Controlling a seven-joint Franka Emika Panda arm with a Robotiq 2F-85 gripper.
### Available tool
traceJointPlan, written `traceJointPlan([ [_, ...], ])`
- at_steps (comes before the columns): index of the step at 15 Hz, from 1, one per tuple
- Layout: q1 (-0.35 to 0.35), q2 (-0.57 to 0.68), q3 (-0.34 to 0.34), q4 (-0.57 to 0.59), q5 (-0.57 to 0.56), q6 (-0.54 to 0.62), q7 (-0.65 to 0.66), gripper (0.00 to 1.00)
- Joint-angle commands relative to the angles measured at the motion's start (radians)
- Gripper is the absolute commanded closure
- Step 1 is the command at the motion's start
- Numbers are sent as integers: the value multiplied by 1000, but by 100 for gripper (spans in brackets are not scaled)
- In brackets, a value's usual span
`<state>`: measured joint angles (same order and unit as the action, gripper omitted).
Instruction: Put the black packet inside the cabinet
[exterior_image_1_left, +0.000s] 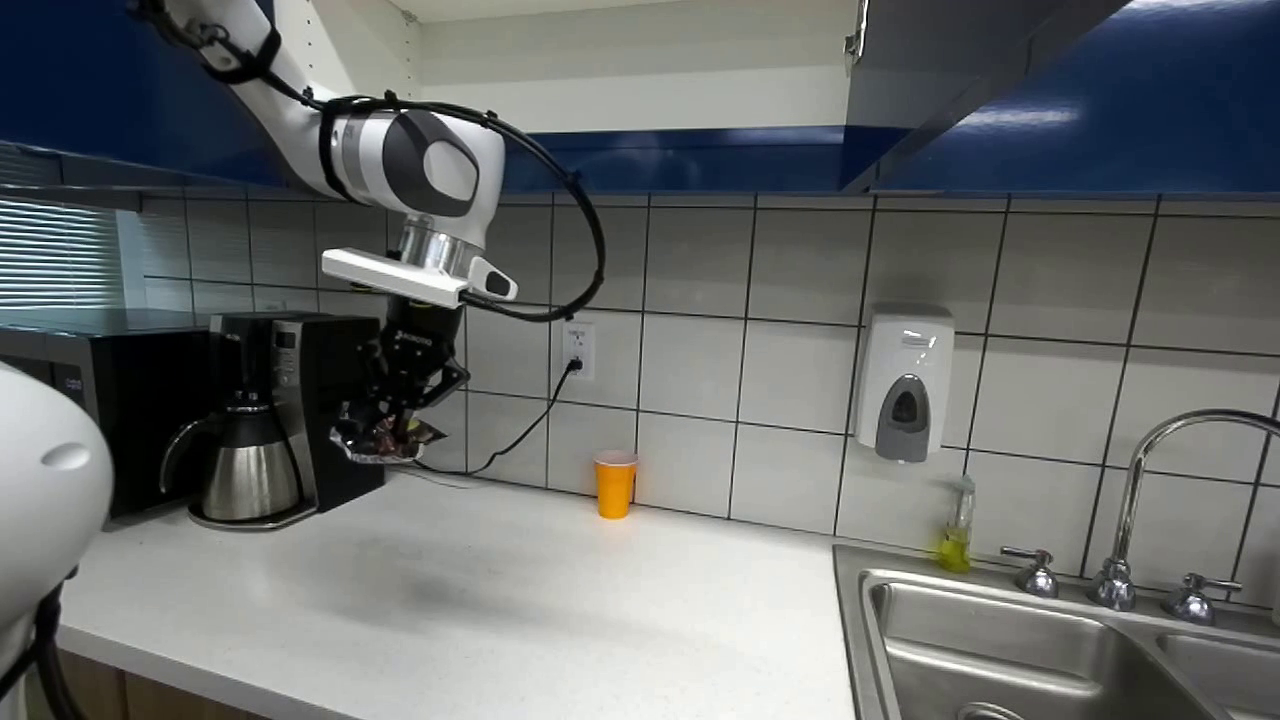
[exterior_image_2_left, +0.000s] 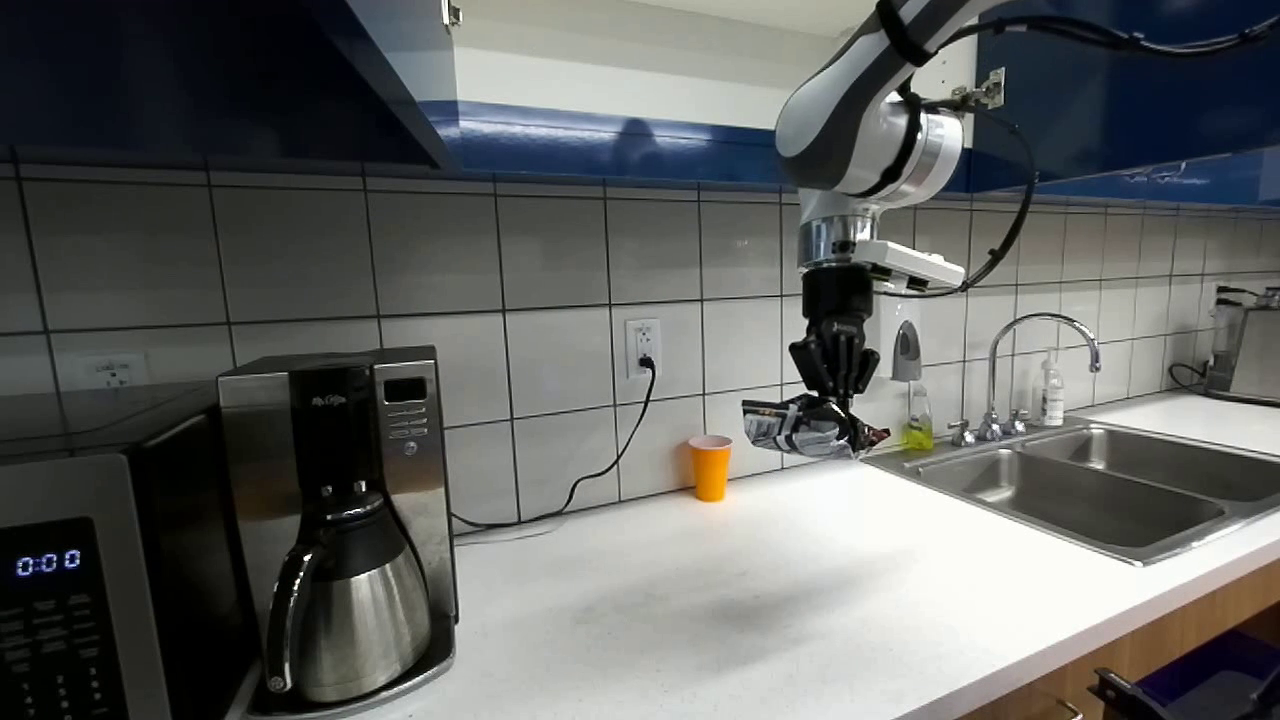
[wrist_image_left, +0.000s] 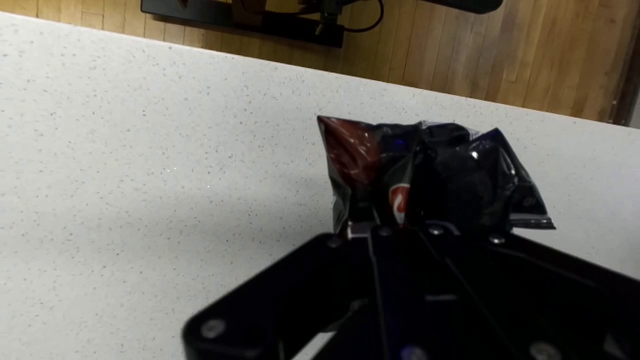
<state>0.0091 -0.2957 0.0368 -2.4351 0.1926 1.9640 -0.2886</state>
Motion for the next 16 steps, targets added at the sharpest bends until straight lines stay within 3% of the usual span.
traceJointPlan([
  [1, 22, -53, -10, 19, -26, -63, 42, 99],
  [16, 19, -157, -7, 159, -83, -267, 138, 99],
])
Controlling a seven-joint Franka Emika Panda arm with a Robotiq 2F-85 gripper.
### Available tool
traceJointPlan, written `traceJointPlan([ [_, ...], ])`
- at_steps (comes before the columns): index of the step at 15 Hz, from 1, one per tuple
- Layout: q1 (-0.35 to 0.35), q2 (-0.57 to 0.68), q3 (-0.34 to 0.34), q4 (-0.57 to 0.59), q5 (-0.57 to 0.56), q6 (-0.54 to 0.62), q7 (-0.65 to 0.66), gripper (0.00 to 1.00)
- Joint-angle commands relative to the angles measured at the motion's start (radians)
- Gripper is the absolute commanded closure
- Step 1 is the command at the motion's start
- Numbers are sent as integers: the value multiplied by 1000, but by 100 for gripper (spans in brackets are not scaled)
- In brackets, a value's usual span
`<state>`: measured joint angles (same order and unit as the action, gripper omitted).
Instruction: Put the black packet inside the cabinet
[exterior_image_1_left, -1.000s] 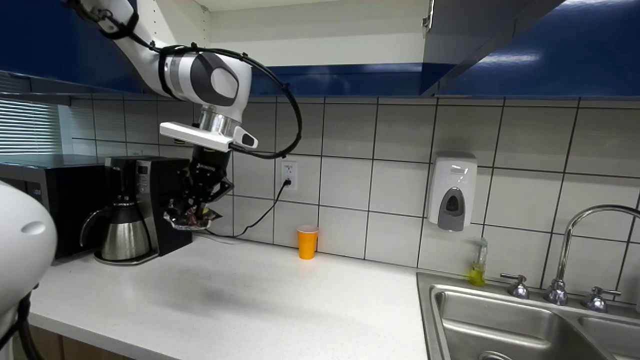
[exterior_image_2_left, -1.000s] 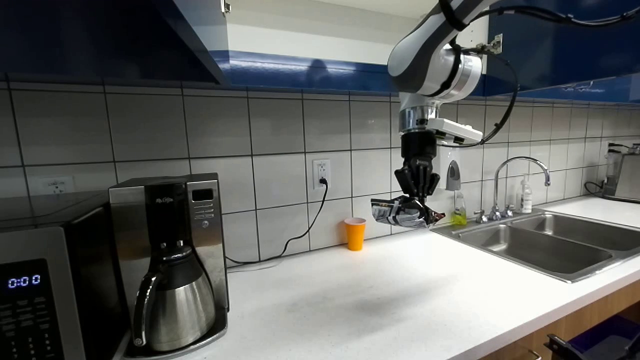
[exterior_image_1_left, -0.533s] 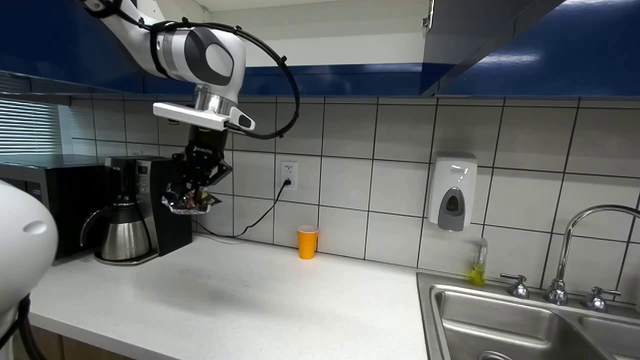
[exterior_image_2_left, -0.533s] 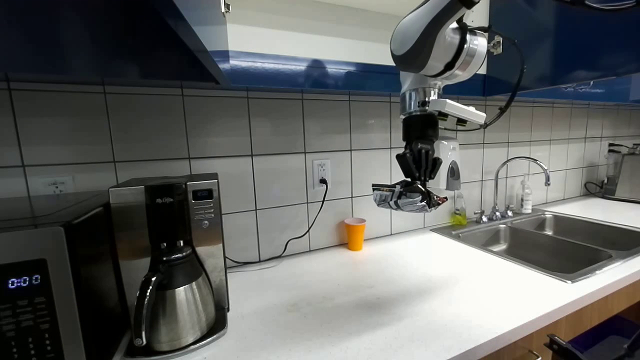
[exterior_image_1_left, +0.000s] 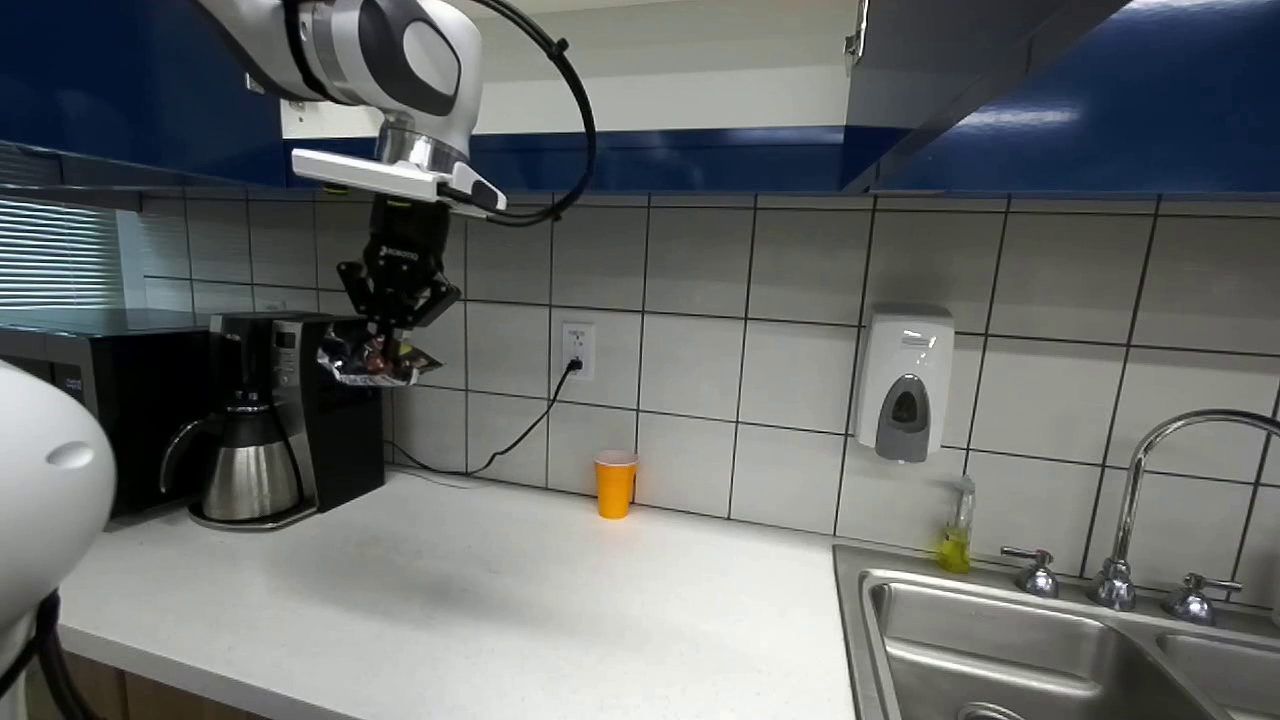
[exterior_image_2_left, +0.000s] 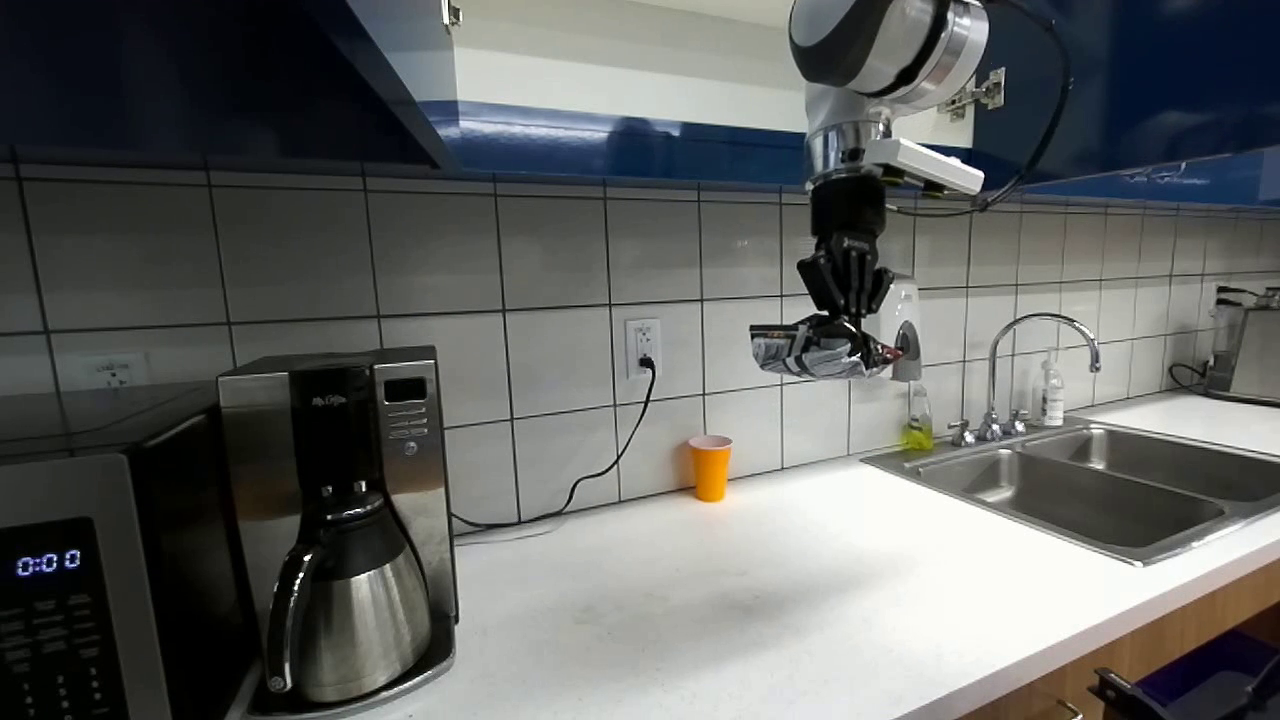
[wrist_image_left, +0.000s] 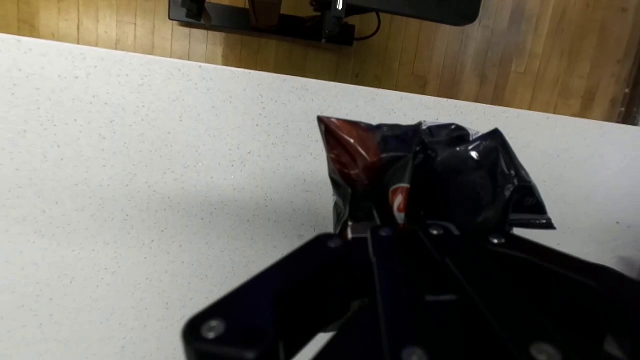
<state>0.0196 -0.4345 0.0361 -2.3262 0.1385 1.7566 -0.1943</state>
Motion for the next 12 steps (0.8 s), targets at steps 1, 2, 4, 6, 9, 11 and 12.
traceJointPlan([
  [1, 8, -16, -7, 64, -33, -65, 47, 99],
  [2, 8, -16, -8, 77, -35, -71, 50, 99],
  [4, 8, -15, -7, 101, -40, -84, 58, 99],
  [6, 9, -15, -9, 120, -38, -91, 63, 99],
  [9, 11, -15, -9, 150, -32, -114, 66, 99],
  [11, 12, -11, -6, 176, -36, -138, 69, 99],
  [12, 13, -9, -5, 189, -36, -150, 69, 99],
])
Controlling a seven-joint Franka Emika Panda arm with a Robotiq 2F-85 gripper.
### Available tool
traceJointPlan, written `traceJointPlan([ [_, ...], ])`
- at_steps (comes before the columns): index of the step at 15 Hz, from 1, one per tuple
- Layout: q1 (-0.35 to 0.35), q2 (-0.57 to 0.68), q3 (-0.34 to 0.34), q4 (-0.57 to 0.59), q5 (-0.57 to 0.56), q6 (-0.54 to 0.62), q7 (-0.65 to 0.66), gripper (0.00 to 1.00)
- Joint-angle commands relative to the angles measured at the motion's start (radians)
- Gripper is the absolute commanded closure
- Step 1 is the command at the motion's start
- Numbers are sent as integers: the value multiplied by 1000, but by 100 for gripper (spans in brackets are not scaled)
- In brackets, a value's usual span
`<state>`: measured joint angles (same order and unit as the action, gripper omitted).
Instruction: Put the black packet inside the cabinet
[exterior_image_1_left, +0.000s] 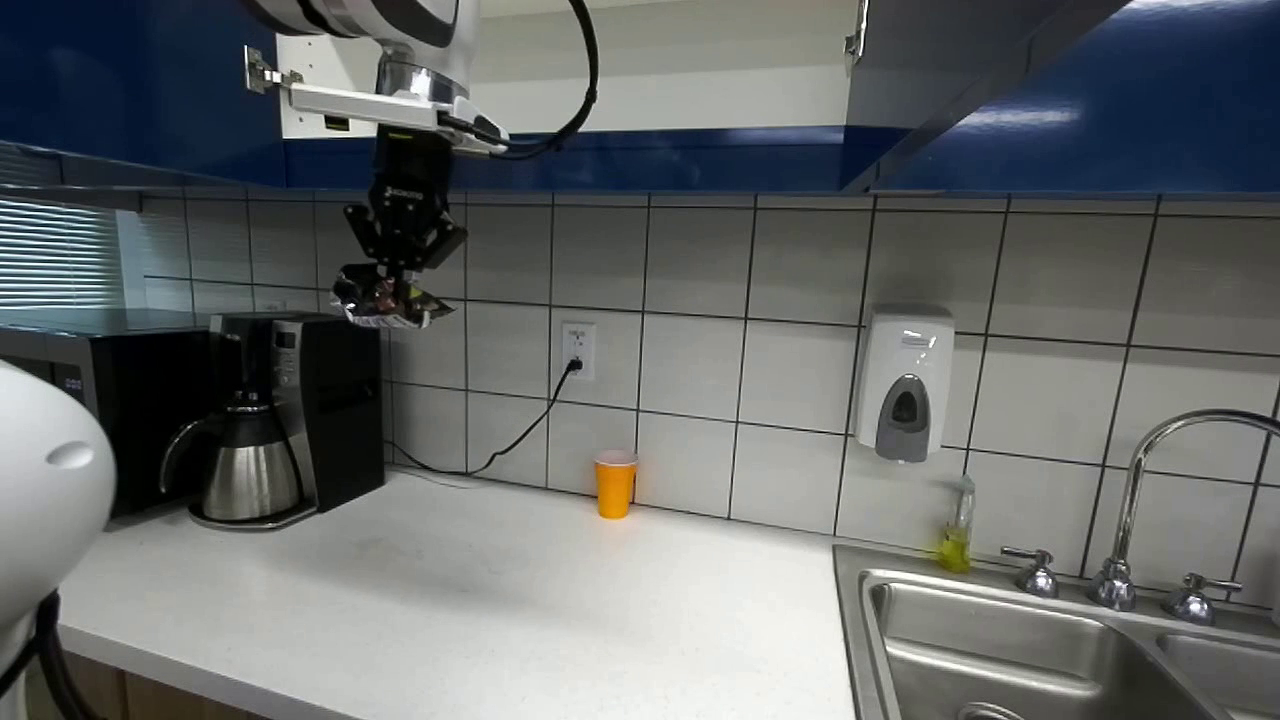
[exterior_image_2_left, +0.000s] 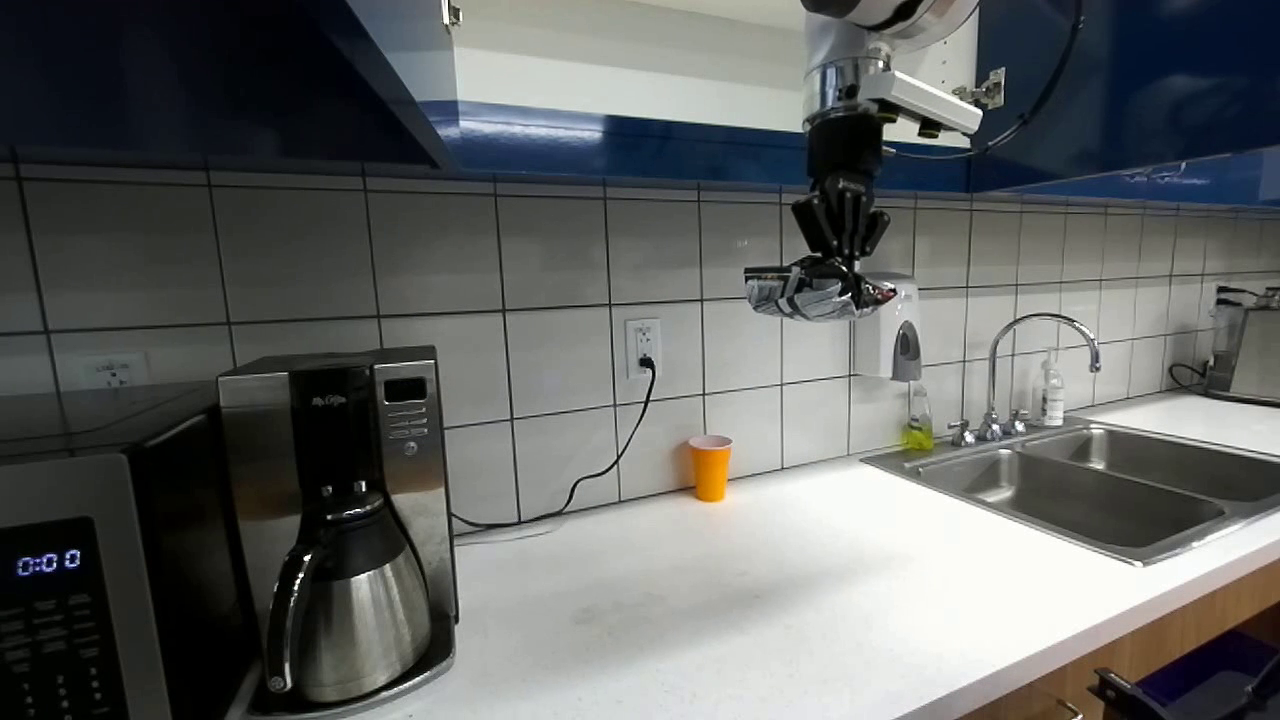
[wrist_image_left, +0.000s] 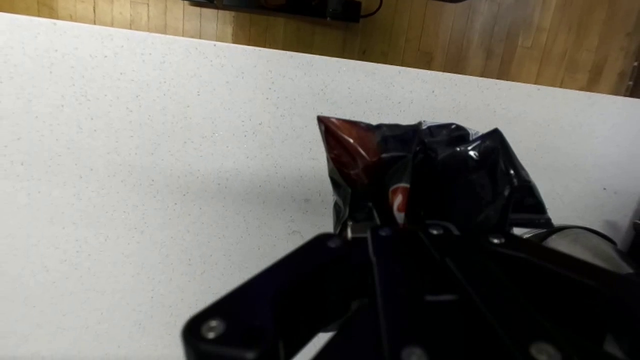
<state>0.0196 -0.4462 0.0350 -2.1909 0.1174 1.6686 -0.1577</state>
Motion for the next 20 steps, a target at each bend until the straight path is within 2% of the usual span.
traceJointPlan([
  [1, 15, 3, -2, 65, -15, -73, 31, 99],
  [6, 20, 14, 1, 115, -17, -110, 31, 99],
  [20, 16, 25, 13, 273, -31, -119, 88, 99],
])
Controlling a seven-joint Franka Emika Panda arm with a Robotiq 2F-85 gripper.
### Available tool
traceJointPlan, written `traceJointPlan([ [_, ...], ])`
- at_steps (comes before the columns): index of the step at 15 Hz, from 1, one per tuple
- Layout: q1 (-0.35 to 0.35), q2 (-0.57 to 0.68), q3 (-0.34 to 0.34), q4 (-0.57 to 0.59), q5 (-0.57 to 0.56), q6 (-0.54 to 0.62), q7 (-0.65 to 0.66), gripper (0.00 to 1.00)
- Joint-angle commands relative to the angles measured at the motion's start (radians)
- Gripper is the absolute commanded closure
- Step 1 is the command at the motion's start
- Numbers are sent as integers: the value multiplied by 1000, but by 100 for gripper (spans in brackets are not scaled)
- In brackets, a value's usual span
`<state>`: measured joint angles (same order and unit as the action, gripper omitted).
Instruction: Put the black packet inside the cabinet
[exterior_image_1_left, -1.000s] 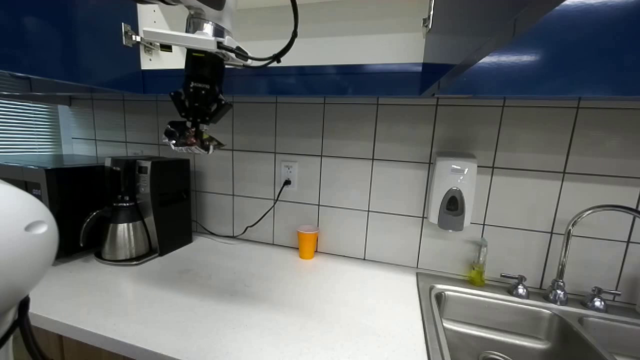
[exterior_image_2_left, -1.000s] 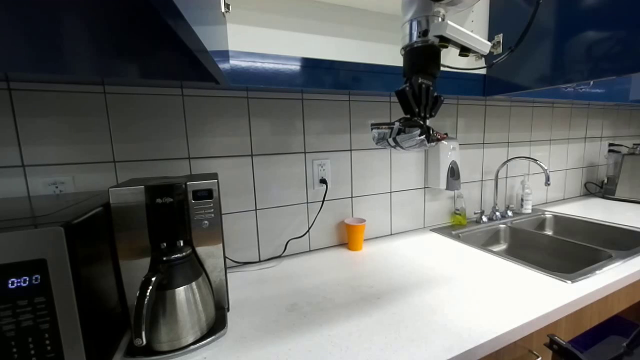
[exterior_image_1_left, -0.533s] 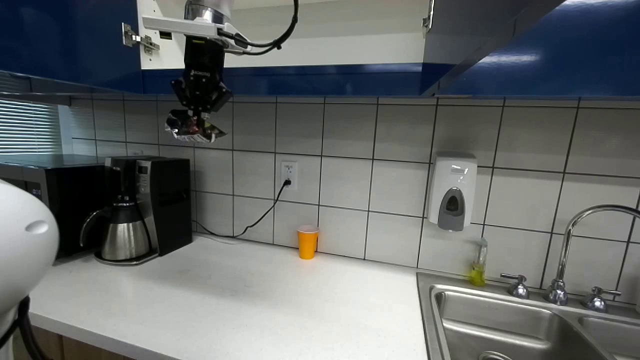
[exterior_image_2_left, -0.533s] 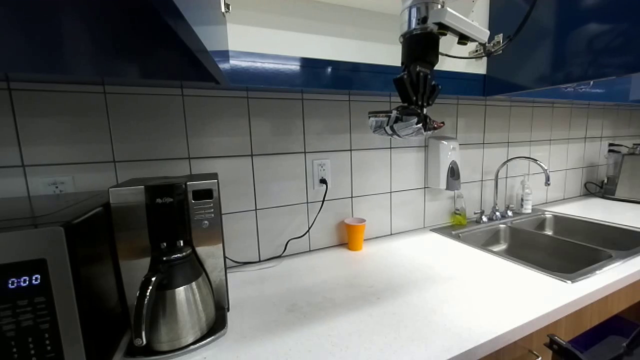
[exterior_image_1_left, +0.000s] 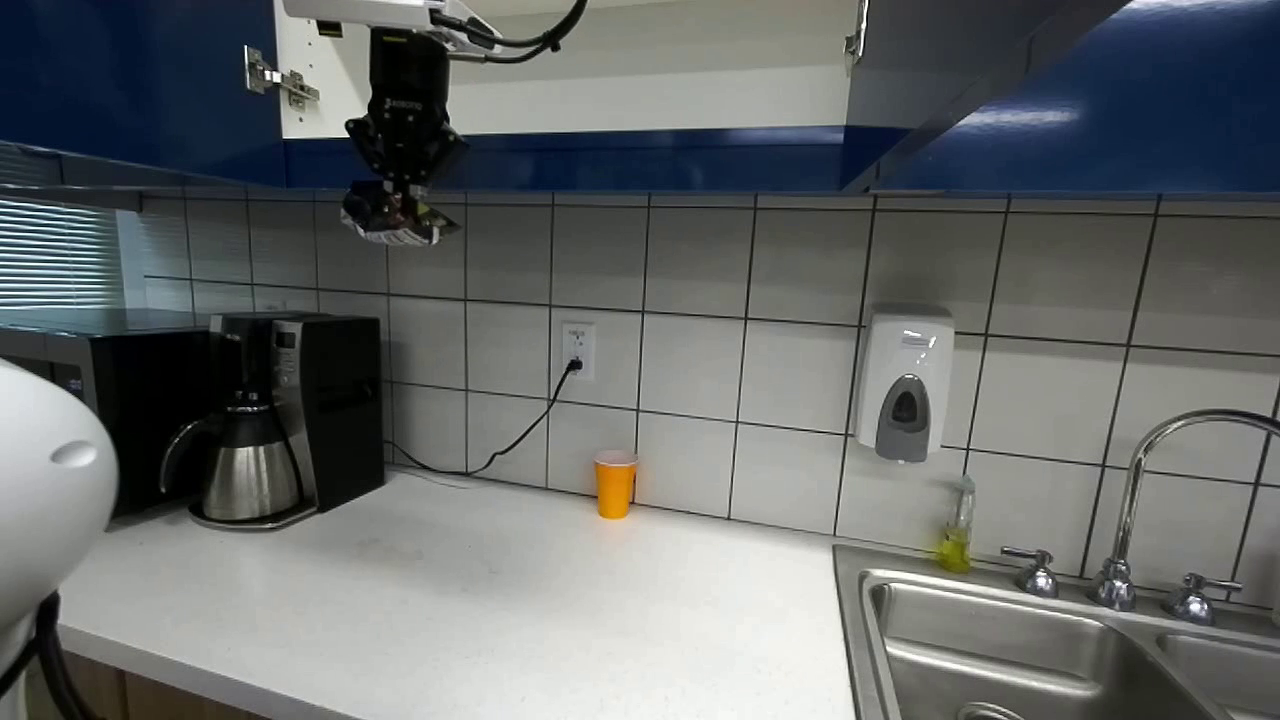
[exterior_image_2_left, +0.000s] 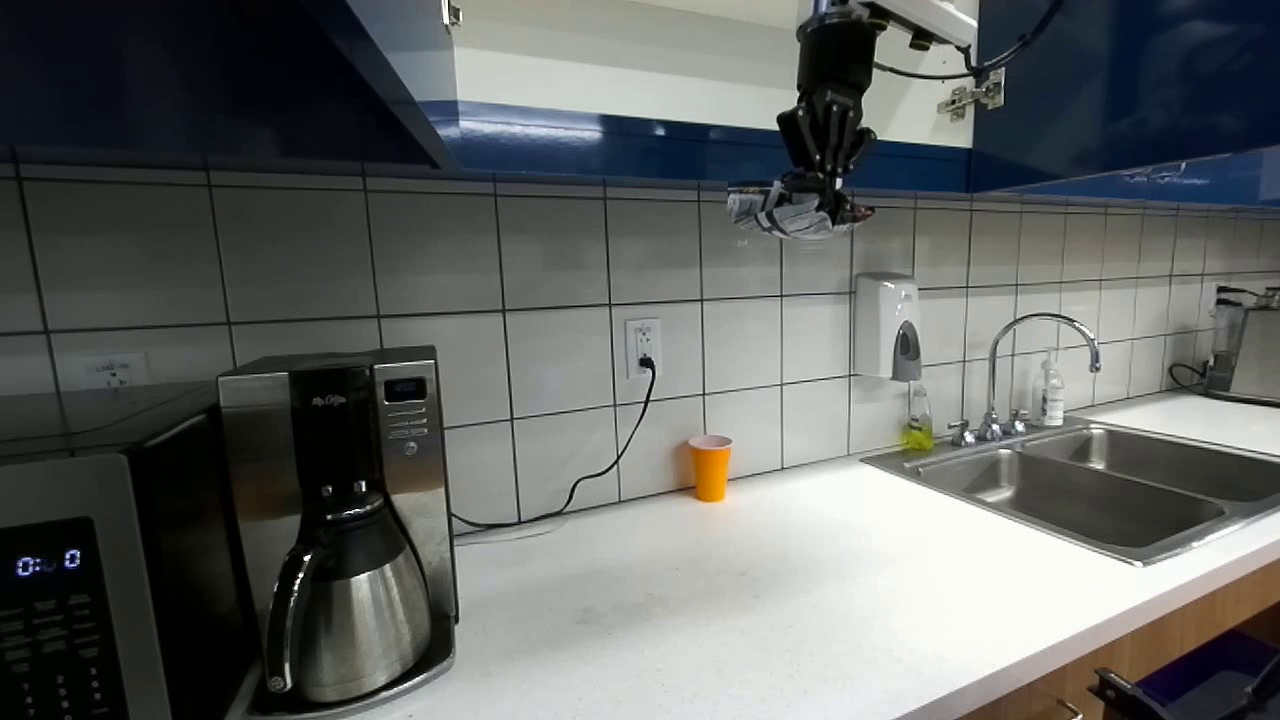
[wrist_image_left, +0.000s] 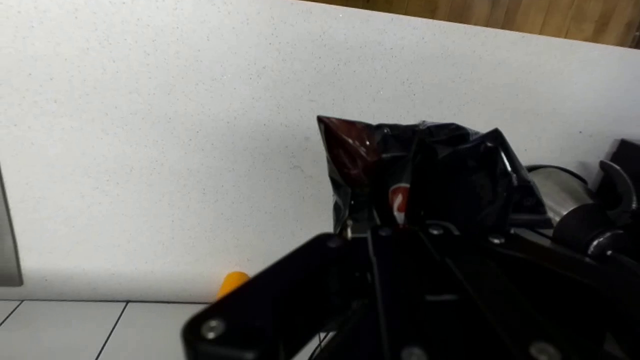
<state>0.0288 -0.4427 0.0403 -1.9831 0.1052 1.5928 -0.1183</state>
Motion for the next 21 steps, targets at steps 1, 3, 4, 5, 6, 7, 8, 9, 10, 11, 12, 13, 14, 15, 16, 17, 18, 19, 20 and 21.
traceJointPlan([
  [1, 6, 24, 9, 76, -19, -44, 56, 99],
  [3, 4, 30, 11, 98, -19, -45, 72, 99],
  [4, 4, 34, 12, 112, -19, -47, 79, 99],
  [5, 4, 39, 13, 125, -19, -49, 85, 99],
  [6, 3, 44, 14, 136, -21, -50, 91, 99],
  [7, 4, 46, 14, 151, -22, -57, 95, 99],
  [8, 3, 48, 16, 166, -25, -60, 101, 99],
  [9, 2, 52, 17, 184, -27, -63, 108, 99],
  [10, 2, 57, 18, 206, -28, -71, 112, 99],
  [11, 2, 61, 19, 226, -30, -76, 118, 99],
  [12, 3, 66, 21, 247, -31, -84, 121, 99],
  [13, 3, 71, 23, 268, -34, -90, 125, 99],
  [14, 3, 76, 26, 290, -36, -96, 131, 99],
  [15, 3, 80, 29, 309, -39, -100, 136, 99],
  [16, 3, 87, 31, 329, -42, -104, 140, 99],
  [17, 3, 92, 33, 347, -45, -106, 145, 99],
  [18, 3, 99, 36, 366, -48, -111, 149, 99],
  [19, 4, 104, 38, 382, -53, -111, 151, 99],
  [20, 4, 112, 41, 400, -59, -112, 152, 99],
  [21, 4, 119, 42, 415, -65, -109, 149, 99],
])
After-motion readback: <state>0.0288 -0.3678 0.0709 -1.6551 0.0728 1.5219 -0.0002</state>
